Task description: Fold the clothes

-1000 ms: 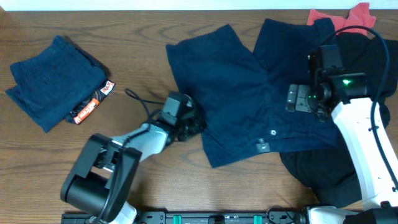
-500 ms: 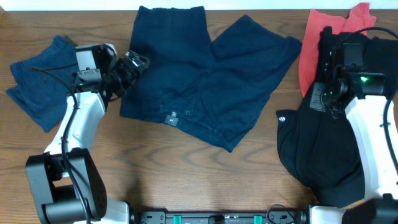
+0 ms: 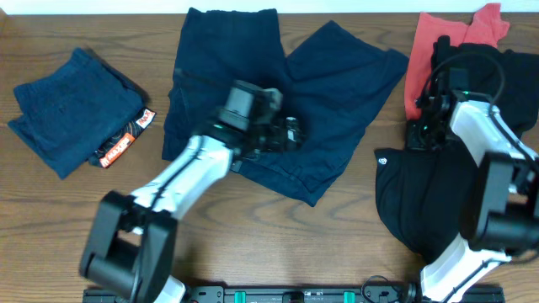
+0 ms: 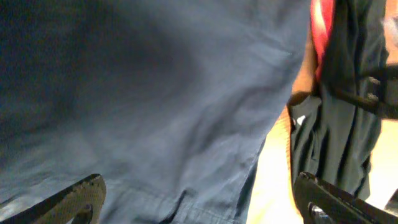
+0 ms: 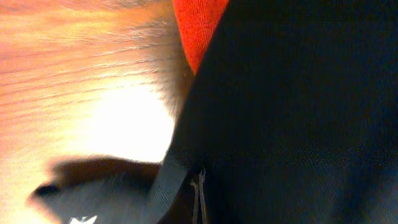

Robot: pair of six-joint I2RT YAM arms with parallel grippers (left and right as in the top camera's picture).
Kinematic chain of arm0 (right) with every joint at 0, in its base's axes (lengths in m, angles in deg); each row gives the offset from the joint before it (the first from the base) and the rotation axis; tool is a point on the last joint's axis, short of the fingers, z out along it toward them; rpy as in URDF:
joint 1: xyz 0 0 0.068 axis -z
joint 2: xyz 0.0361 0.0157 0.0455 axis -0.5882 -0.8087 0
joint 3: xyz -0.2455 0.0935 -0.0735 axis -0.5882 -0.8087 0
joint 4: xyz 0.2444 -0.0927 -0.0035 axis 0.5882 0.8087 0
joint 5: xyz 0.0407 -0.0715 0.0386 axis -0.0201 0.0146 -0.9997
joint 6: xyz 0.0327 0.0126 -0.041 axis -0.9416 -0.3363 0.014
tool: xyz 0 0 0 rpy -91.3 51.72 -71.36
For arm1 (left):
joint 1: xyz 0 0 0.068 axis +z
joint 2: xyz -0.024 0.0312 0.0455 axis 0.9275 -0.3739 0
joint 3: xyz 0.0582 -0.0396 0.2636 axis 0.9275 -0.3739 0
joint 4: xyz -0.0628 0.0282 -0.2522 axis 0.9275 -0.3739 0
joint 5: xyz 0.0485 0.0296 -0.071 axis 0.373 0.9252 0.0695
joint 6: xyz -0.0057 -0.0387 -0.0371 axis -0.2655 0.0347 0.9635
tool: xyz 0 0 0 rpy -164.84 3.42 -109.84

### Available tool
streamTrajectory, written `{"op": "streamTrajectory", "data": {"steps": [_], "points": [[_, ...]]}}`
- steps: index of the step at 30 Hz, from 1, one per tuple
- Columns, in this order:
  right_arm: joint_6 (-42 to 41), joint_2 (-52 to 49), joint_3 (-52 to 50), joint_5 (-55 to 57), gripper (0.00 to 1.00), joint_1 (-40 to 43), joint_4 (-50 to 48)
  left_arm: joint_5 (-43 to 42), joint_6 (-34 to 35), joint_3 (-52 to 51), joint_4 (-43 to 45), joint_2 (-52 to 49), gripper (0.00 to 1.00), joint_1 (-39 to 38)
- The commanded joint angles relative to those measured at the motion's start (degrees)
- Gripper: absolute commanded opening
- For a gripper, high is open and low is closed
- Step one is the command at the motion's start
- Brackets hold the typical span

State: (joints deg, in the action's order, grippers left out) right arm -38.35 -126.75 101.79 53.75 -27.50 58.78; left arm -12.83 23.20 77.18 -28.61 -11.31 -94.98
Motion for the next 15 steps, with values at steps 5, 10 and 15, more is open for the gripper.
{"op": "streamTrajectory", "data": {"steps": [5, 10, 15], "points": [[-5.49, -6.38, -0.37, 14.05, 0.01, 5.79, 0.68, 3.28, 1.73, -0.55, 3.17, -8.59, 0.98, -5.99], [-19.5, -5.66, 1.09, 26.73, 0.02, 15.5, 5.25, -2.67, 2.75, -0.55, 0.7, -12.22, 0.98, -6.14], [-19.06, -3.32, 4.22, 12.33, 0.04, 25.38, 6.45, -3.87, 2.75, -0.55, -4.52, -13.16, 0.98, -6.14]]}}
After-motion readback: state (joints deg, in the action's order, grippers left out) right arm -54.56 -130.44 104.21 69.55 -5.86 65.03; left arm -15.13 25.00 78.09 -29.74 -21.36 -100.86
